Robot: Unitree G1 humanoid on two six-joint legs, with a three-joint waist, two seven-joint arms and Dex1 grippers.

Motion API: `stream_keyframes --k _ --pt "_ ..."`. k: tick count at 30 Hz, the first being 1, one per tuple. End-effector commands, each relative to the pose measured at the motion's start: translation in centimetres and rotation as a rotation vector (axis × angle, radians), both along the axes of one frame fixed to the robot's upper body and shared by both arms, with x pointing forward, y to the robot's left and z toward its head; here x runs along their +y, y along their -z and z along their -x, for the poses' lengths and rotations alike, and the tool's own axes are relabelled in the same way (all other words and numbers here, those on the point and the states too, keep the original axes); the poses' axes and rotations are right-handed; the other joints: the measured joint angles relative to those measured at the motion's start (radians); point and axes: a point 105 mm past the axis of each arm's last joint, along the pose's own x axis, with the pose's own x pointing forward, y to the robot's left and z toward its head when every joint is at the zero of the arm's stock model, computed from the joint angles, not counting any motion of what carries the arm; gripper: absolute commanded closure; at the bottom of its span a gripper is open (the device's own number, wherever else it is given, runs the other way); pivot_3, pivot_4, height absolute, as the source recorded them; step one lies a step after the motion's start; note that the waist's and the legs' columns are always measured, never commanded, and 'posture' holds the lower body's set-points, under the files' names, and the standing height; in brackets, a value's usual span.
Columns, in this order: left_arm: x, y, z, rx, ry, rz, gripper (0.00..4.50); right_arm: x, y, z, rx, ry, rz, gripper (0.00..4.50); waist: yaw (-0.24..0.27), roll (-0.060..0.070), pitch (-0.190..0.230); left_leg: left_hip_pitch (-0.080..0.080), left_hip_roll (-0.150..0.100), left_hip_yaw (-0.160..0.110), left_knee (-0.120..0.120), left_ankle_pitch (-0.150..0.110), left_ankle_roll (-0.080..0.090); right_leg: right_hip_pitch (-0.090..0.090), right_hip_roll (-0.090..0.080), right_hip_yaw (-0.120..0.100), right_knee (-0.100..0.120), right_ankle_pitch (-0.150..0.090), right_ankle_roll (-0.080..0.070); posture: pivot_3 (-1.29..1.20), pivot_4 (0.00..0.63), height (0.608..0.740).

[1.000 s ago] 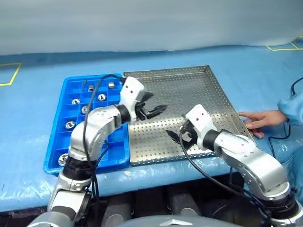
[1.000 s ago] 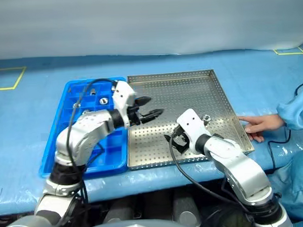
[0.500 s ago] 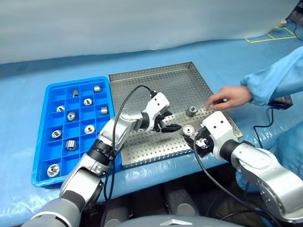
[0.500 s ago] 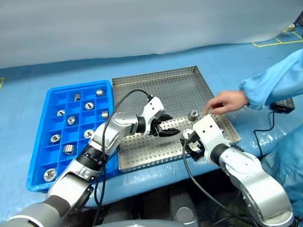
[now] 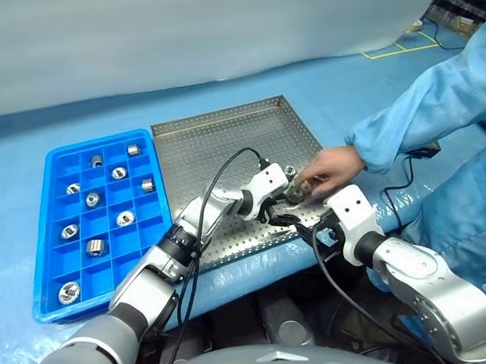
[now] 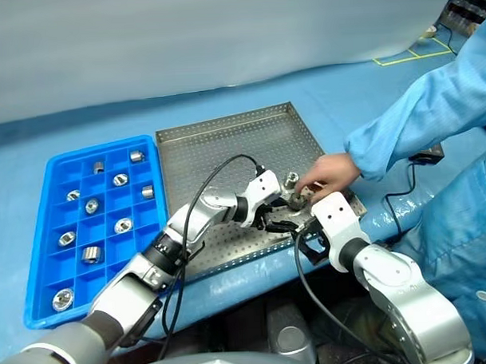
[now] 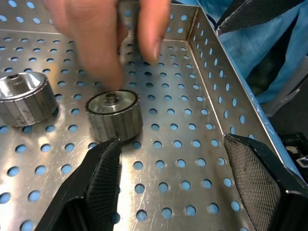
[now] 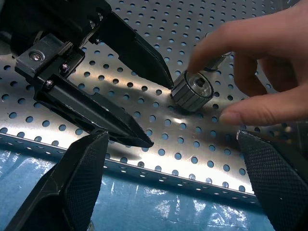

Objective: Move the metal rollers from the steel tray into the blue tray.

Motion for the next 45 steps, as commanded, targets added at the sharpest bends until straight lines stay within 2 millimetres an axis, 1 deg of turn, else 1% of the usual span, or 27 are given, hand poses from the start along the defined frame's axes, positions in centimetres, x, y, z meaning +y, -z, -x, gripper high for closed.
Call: stream_keyframes --k 1,8,17,21,26,29,32,36,39,41,45 --pt "-0.5 -1.1 -0.1 -0.039 0.011 0.028 0.82 0.0 -1.3 -0.1 -0.060 0.011 -0.002 0.00 -0.007 0.000 0.000 0.000 0.000 0.000 0.000 0.000 0.000 0.000 0.000 0.000 0.000 0.000 0.000 -0.42 0.150 0.740" --pt "-0.1 -1.1 -0.4 -0.043 -0.011 0.021 0.82 0.3 -1.2 -0.4 -0.063 0.008 -0.014 0.00 -0.018 0.000 0.000 0.000 0.000 0.000 0.000 0.000 0.000 0.000 0.000 0.001 0.000 0.000 0.001 -0.41 0.150 0.740" --pt "0.7 -1.3 -1.0 -0.056 -0.043 0.020 0.82 0.6 -1.3 -0.9 -0.073 -0.005 -0.019 0.00 -0.014 0.000 0.000 0.000 0.000 0.000 -0.001 0.000 0.000 0.000 0.000 0.001 0.000 0.000 0.001 -0.38 0.150 0.740" --pt "1.6 -1.7 -1.3 -0.060 -0.078 0.036 0.82 0.7 -1.4 -1.1 -0.077 -0.012 -0.020 0.00 -0.013 0.000 0.000 0.000 0.000 0.000 -0.001 0.000 0.000 0.000 0.000 0.001 0.000 0.000 0.002 -0.38 0.150 0.740" --pt "2.5 -1.5 -1.2 -0.055 -0.095 0.029 0.82 0.9 -1.4 -1.4 -0.080 -0.022 -0.021 0.00 -0.008 0.000 0.000 0.000 0.000 0.000 -0.001 0.000 0.000 0.000 0.000 0.002 0.000 0.000 0.002 -0.35 0.150 0.740" --pt "2.5 -2.3 -0.8 -0.035 -0.090 0.073 0.82 1.0 -1.4 -1.5 -0.085 -0.028 -0.022 0.00 0.000 0.000 0.000 0.000 0.000 0.000 -0.001 0.000 0.000 0.000 0.000 0.002 0.000 0.000 0.002 -0.34 0.150 0.740" --pt "2.5 -4.2 -0.1 -0.015 -0.069 0.159 0.82 1.1 -1.5 -1.8 -0.090 -0.031 -0.024 0.00 0.004 0.000 0.000 0.000 0.000 0.000 -0.001 0.000 0.000 -0.001 0.000 0.002 0.000 0.000 0.002 -0.34 0.150 0.740" --pt "3.7 -5.7 -0.3 -0.045 -0.111 0.197 0.82 1.2 -1.5 -1.9 -0.093 -0.033 -0.026 0.00 0.008 0.000 0.000 0.000 0.000 0.000 -0.001 0.000 0.000 0.000 0.000 0.002 0.000 0.000 0.002 -0.34 0.150 0.740" --pt "5.7 -6.8 -2.2 -0.085 -0.246 0.220 0.82 1.4 -1.4 -1.9 -0.092 -0.041 -0.033 0.00 0.009 0.000 0.000 0.001 0.000 0.000 -0.001 0.000 0.000 0.000 0.000 0.002 0.001 0.000 0.002 -0.33 0.150 0.740" --pt "7.1 -6.7 -3.3 -0.118 -0.330 0.194 0.82 1.6 -1.4 -2.0 -0.092 -0.049 -0.040 0.00 0.009 0.000 0.000 0.001 0.000 0.000 0.000 0.000 0.000 0.000 0.001 0.002 0.001 0.000 0.002 -0.33 0.150 0.740" --pt "10.0 -5.1 -4.6 -0.178 -0.433 0.049 0.82 2.3 -1.2 -2.1 -0.086 -0.070 -0.052 0.00 0.014 0.000 0.000 0.001 0.000 0.000 0.000 0.000 0.000 0.000 0.002 0.003 0.001 0.001 0.002 -0.32 0.150 0.740"
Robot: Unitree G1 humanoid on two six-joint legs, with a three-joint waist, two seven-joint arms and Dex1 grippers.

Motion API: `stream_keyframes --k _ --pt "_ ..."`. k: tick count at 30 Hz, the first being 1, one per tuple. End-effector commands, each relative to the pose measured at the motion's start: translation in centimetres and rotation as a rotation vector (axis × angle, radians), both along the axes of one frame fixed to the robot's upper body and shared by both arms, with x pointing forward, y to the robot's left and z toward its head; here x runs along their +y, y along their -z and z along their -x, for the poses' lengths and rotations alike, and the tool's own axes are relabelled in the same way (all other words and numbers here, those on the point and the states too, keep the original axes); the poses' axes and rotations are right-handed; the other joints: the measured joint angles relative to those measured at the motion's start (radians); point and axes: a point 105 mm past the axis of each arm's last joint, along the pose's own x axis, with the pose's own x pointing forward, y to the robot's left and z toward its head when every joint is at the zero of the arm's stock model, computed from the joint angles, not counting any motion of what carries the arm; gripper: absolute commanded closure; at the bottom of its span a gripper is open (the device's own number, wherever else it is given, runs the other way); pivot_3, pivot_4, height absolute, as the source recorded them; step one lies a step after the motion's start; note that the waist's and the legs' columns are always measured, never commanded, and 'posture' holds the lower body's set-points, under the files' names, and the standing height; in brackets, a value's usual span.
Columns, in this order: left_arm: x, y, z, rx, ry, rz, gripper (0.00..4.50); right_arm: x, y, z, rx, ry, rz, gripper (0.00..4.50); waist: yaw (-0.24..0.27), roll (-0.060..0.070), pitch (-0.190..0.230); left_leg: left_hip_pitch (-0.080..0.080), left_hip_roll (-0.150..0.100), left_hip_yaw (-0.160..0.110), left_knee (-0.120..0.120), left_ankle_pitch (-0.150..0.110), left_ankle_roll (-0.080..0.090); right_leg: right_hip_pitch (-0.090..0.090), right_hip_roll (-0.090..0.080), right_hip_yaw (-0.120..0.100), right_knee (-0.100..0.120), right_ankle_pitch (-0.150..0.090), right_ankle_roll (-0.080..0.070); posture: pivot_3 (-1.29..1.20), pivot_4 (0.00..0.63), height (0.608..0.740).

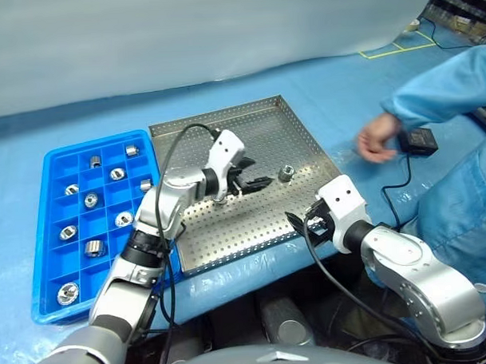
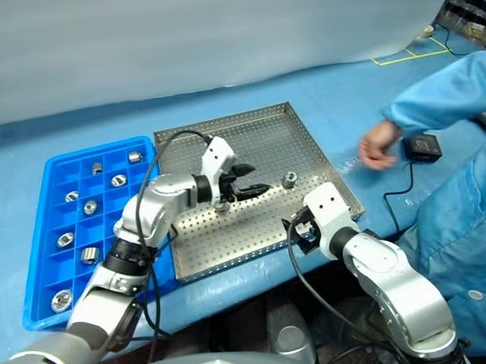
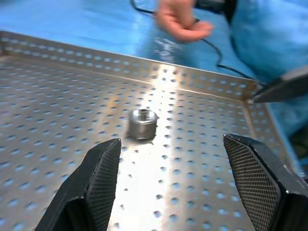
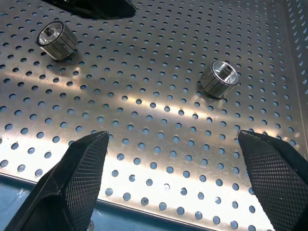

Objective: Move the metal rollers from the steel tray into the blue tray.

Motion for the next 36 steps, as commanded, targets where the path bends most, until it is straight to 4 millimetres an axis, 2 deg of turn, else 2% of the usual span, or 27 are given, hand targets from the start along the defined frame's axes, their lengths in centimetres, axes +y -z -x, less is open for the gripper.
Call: stream_keyframes --k 1,7,11,17,20,21,24,27,29,32,36 --pt "1.7 0.7 -0.7 -0.039 -0.066 -0.098 0.82 0.8 -0.8 -0.3 -0.046 -0.032 -0.016 0.00 0.005 0.000 0.000 0.000 0.000 0.000 0.000 0.000 0.000 0.000 0.000 0.000 0.000 0.000 0.000 -0.31 0.150 0.740" --pt "2.7 1.9 0.4 0.010 -0.038 -0.153 0.82 1.4 -0.9 -0.5 -0.052 -0.054 -0.025 0.00 0.030 0.000 0.000 -0.001 0.000 0.000 -0.001 0.000 0.000 -0.001 0.000 0.001 0.000 0.002 -0.004 -0.31 0.150 0.740" --pt "2.5 4.0 1.5 0.083 -0.020 -0.175 0.82 1.6 -0.9 -0.5 -0.053 -0.059 -0.028 0.00 0.043 0.000 0.000 -0.001 0.000 0.000 -0.001 0.000 0.000 -0.001 -0.001 0.001 0.000 0.002 -0.004 -0.30 0.150 0.740" --pt "2.6 5.7 1.2 0.147 -0.090 -0.178 0.82 1.8 -0.9 -0.6 -0.057 -0.067 -0.030 0.00 0.055 0.000 0.000 -0.001 0.000 0.000 0.000 0.000 0.000 -0.001 -0.001 0.001 0.000 0.003 -0.004 -0.30 0.150 0.740" --pt "2.6 5.9 1.1 0.149 -0.112 -0.184 1.40 1.8 -1.0 -0.6 -0.059 -0.070 -0.029 0.00 0.060 0.000 0.000 0.000 0.000 0.000 0.000 0.000 0.000 -0.001 -0.001 0.000 0.000 0.003 -0.004 -0.30 0.150 0.740" --pt "2.6 6.0 1.1 0.148 -0.114 -0.186 1.68 1.8 -1.0 -0.6 -0.059 -0.070 -0.028 0.00 0.062 0.000 0.000 0.000 0.000 0.000 0.000 0.000 0.000 -0.001 -0.001 0.000 0.000 0.003 -0.004 -0.30 0.150 0.740" --pt "2.5 6.0 1.1 0.146 -0.112 -0.185 1.68 1.9 -1.0 -0.6 -0.060 -0.071 -0.028 0.00 0.067 0.000 0.000 0.000 0.000 0.000 0.000 0.000 0.000 -0.001 -0.001 0.000 0.000 0.003 -0.005 -0.30 0.150 0.740" --pt "2.4 5.9 1.3 0.143 -0.101 -0.174 2.19 1.9 -1.0 -0.6 -0.061 -0.071 -0.030 0.00 0.068 0.000 0.000 0.000 0.000 0.000 0.000 0.000 0.000 -0.001 -0.001 0.000 0.000 0.003 -0.005 -0.30 0.150 0.740" --pt "2.4 5.5 1.2 0.130 -0.099 -0.164 2.81 1.9 -1.0 -0.7 -0.062 -0.072 -0.031 0.00 0.069 0.000 0.000 0.000 0.000 0.000 0.000 0.000 0.000 -0.001 -0.001 0.000 0.000 0.003 -0.005 -0.30 0.150 0.740" --pt "2.4 4.5 1.1 0.117 -0.095 -0.114 2.80 2.1 -1.0 -0.7 -0.059 -0.080 -0.038 0.00 0.069 0.000 0.000 0.000 0.000 0.000 0.000 0.000 0.000 -0.001 -0.001 0.000 0.000 0.003 -0.005 -0.30 0.150 0.740" --pt "3.1 2.0 1.1 0.067 -0.104 -0.029 2.80 2.7 -0.6 -1.2 -0.045 -0.106 -0.048 0.00 0.070 0.000 0.000 -0.001 0.000 0.000 0.000 0.000 0.000 -0.001 -0.001 0.000 0.000 0.003 -0.005 -0.26 0.150 0.740"
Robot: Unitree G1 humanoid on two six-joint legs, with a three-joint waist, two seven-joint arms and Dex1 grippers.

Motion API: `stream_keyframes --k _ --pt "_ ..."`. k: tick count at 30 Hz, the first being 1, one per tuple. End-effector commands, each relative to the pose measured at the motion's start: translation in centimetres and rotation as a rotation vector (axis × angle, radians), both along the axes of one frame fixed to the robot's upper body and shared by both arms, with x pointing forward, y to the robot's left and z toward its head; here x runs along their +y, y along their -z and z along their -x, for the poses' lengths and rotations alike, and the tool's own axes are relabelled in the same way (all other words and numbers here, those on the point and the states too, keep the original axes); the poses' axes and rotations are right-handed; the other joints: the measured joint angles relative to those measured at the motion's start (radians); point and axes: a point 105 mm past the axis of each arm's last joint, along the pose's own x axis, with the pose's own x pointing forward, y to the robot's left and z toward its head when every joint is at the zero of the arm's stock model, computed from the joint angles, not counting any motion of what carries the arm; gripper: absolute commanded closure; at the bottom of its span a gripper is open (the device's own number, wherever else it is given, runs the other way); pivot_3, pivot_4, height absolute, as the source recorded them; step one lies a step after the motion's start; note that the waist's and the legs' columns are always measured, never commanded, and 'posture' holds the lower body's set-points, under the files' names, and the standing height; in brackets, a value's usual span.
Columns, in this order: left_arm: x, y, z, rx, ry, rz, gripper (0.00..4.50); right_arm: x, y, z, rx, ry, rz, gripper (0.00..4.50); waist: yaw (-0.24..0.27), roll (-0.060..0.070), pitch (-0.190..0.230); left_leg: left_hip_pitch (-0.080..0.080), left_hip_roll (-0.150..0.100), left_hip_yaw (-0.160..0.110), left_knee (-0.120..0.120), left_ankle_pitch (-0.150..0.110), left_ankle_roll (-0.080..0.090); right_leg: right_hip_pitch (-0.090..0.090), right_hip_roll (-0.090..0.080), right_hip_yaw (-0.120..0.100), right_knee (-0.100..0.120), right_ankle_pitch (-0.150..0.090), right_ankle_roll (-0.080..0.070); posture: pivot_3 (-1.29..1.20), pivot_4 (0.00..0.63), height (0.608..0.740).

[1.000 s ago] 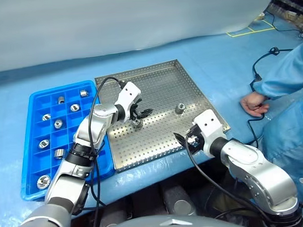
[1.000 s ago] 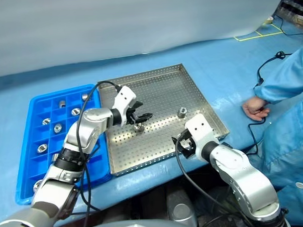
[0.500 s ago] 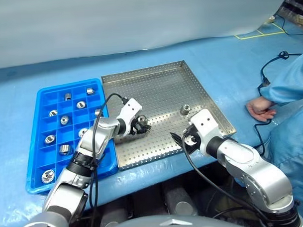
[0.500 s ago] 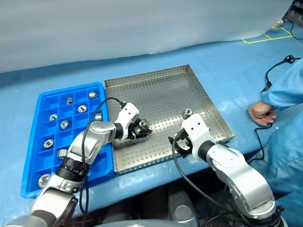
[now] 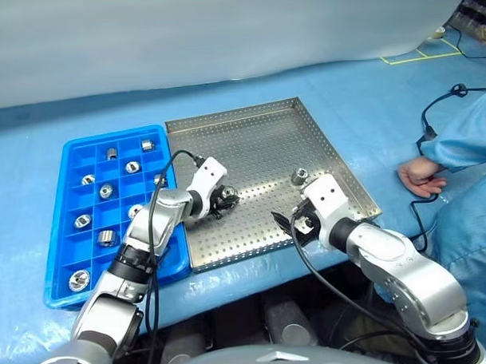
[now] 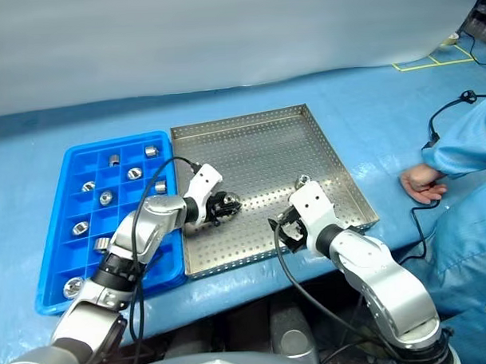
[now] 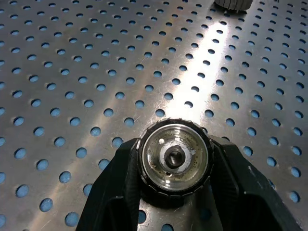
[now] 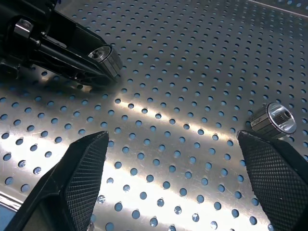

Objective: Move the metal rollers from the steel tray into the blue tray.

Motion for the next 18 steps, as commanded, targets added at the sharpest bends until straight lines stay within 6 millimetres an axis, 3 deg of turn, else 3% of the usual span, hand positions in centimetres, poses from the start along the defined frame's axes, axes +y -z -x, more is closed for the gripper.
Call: stream_keyframes --k 1,4,7,13,18 --pt "0.1 -4.7 0.0 -0.125 0.016 0.115 2.80 1.0 -0.6 -0.4 -0.029 -0.048 -0.026 0.00 0.003 0.000 0.000 0.000 0.000 0.000 0.000 0.000 0.000 0.000 0.000 0.000 0.000 0.000 0.000 -0.25 0.150 0.740" --pt "0.3 -7.5 1.1 -0.174 0.027 0.201 2.80 2.5 -0.9 -0.5 -0.004 -0.138 -0.115 0.00 0.012 0.000 0.000 0.000 0.000 0.000 0.000 0.000 0.000 0.000 0.000 0.000 0.000 0.000 0.000 -0.21 0.150 0.740" --pt "1.1 -8.8 2.7 -0.213 0.031 0.194 2.80 3.8 -0.9 -0.4 0.021 -0.239 -0.170 0.00 0.030 0.000 0.000 0.000 0.000 0.000 -0.001 0.000 0.000 0.000 0.000 -0.001 0.000 0.000 -0.001 -0.16 0.150 0.740" --pt "4.9 -8.5 5.6 -0.245 -0.112 0.060 2.80 6.3 -3.1 0.4 0.022 -0.442 -0.311 0.00 0.084 0.001 0.001 0.001 0.001 0.000 -0.002 0.000 0.000 0.000 0.000 -0.001 0.001 -0.001 -0.002 -0.05 0.150 0.740" --pt "8.4 -7.5 7.6 -0.240 -0.310 -0.045 2.80 7.1 -3.2 0.7 0.035 -0.513 -0.305 0.00 0.153 0.000 0.001 0.001 0.000 -0.001 -0.001 0.000 0.000 0.001 -0.001 -0.004 0.000 -0.002 -0.004 0.02 0.150 0.740"
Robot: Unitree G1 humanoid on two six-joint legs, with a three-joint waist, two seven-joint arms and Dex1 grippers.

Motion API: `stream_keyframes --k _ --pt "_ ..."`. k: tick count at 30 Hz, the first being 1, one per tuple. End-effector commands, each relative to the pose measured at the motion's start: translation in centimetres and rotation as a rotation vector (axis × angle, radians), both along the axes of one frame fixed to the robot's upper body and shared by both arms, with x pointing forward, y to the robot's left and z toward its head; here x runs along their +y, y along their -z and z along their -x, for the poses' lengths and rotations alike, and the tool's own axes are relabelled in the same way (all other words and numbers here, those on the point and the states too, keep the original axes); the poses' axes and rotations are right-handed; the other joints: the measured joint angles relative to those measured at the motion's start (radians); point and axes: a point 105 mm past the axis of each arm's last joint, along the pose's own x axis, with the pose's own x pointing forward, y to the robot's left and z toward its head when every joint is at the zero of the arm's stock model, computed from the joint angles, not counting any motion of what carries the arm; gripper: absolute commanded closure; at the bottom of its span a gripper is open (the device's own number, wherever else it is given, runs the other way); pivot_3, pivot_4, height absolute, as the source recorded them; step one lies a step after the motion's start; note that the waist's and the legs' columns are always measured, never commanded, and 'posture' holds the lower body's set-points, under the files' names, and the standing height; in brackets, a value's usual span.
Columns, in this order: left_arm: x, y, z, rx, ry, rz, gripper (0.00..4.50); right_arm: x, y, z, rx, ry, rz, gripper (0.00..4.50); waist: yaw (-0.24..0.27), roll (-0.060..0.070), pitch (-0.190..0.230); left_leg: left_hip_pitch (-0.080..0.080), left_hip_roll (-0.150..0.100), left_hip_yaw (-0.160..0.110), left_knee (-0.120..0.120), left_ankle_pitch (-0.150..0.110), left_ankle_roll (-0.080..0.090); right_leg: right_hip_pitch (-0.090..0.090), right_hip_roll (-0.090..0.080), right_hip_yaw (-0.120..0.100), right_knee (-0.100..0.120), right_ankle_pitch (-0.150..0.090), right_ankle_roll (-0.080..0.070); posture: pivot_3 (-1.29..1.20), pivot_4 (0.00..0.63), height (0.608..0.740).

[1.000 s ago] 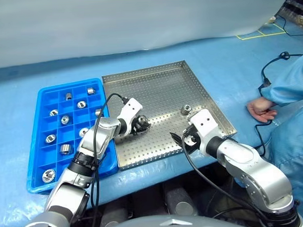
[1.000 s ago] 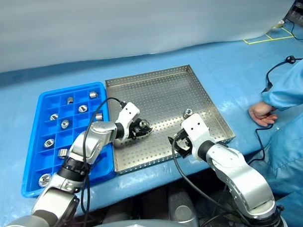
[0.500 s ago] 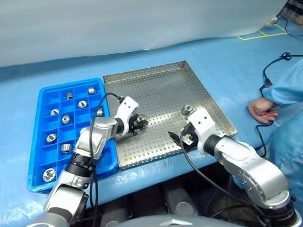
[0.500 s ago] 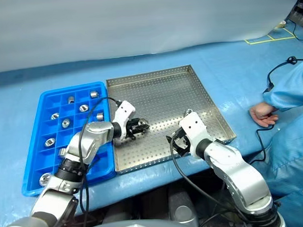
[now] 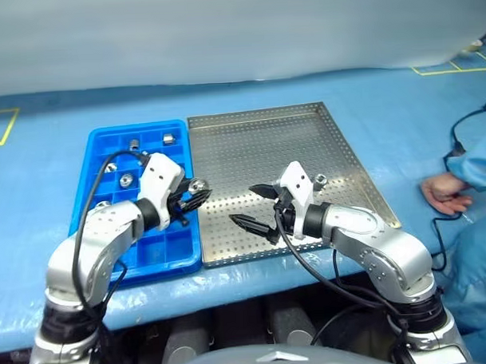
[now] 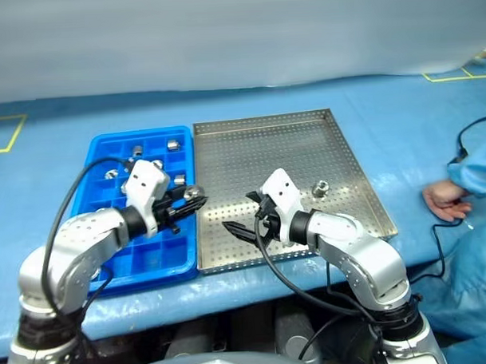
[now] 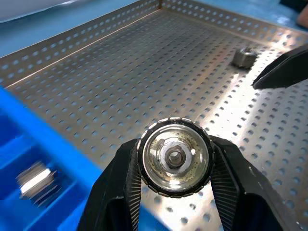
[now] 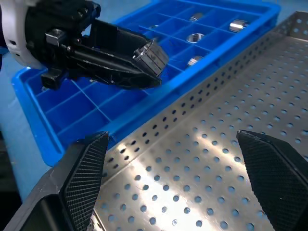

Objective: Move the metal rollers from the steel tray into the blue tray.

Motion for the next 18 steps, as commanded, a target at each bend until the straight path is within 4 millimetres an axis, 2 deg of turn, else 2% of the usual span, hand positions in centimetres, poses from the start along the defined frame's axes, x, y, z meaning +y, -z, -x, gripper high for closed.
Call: stream_keyframes --k 1,7,16,18 --pt "1.7 -1.4 1.1 -0.069 -0.119 -0.033 2.80 0.6 -0.8 0.2 -0.032 -0.057 -0.014 0.00 0.025 -0.001 0.000 0.000 0.000 0.000 0.000 0.000 0.000 0.000 -0.001 -0.001 0.000 -0.002 -0.004 0.03 0.150 0.740" --pt "3.0 0.1 3.4 -0.002 -0.206 -0.047 2.80 1.0 -0.4 -0.3 -0.033 -0.071 0.022 0.00 0.060 -0.001 0.000 0.000 -0.001 -0.003 0.001 0.000 0.000 0.000 -0.004 -0.006 0.000 -0.003 -0.007 0.06 0.150 0.740" --pt "3.0 2.0 4.0 0.086 -0.198 -0.038 2.80 0.9 -0.5 -0.3 -0.051 -0.058 0.031 0.00 0.074 -0.001 0.000 0.000 -0.001 -0.004 0.001 0.000 -0.001 0.000 -0.006 -0.007 -0.001 -0.004 -0.009 0.03 0.150 0.740" --pt "2.7 2.1 4.1 0.092 -0.183 -0.022 2.05 0.8 -0.5 -0.3 -0.052 -0.048 0.032 0.00 0.073 -0.001 0.000 0.000 -0.001 -0.003 0.000 0.000 -0.001 0.001 -0.006 -0.007 -0.001 -0.004 -0.009 0.02 0.150 0.740"
